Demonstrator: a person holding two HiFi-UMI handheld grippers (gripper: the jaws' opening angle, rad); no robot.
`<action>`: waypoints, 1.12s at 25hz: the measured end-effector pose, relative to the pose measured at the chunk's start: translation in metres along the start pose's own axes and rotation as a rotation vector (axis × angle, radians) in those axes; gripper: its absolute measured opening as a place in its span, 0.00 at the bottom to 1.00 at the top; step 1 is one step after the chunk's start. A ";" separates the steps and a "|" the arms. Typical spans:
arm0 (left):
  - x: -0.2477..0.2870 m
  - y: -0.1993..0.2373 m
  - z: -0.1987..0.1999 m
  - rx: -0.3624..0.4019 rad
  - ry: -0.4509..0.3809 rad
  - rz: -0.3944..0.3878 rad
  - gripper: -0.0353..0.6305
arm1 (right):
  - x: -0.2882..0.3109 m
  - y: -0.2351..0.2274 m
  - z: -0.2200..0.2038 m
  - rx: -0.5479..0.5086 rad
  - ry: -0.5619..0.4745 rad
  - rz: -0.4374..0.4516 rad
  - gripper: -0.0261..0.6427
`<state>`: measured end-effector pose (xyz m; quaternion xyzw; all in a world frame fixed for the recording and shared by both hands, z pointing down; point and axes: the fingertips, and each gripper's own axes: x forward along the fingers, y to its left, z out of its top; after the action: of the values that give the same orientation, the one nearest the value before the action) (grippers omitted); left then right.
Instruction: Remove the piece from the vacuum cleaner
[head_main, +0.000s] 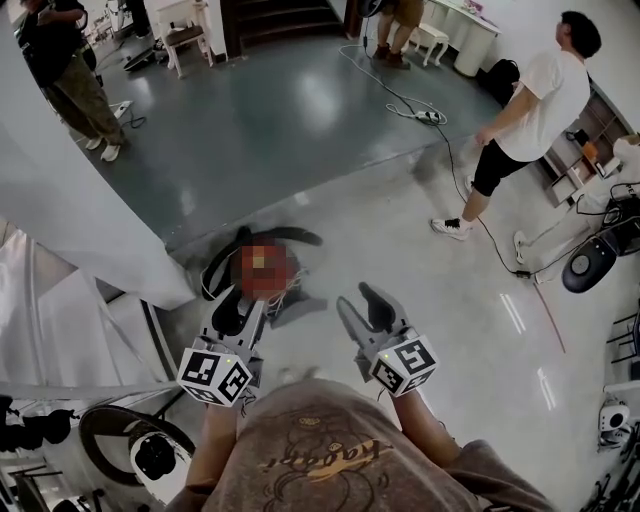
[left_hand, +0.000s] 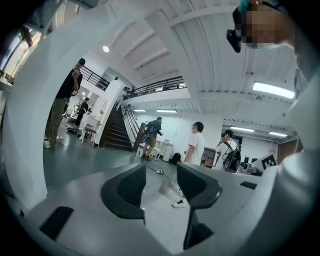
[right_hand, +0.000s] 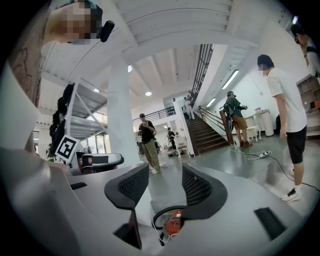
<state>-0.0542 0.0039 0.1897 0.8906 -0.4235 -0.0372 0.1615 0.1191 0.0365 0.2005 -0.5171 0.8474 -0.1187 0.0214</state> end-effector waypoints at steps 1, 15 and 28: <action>0.000 0.000 0.001 -0.003 -0.009 -0.011 0.34 | 0.002 0.002 0.000 0.005 -0.001 0.012 0.33; 0.016 0.023 -0.011 0.004 0.068 -0.021 0.54 | 0.032 -0.006 -0.017 0.007 0.104 0.077 0.44; 0.056 0.087 -0.145 0.008 0.362 -0.015 0.54 | 0.095 -0.035 -0.146 -0.073 0.447 0.234 0.44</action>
<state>-0.0537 -0.0538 0.3581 0.8866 -0.3810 0.1242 0.2311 0.0819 -0.0364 0.3585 -0.3770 0.8888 -0.1962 -0.1714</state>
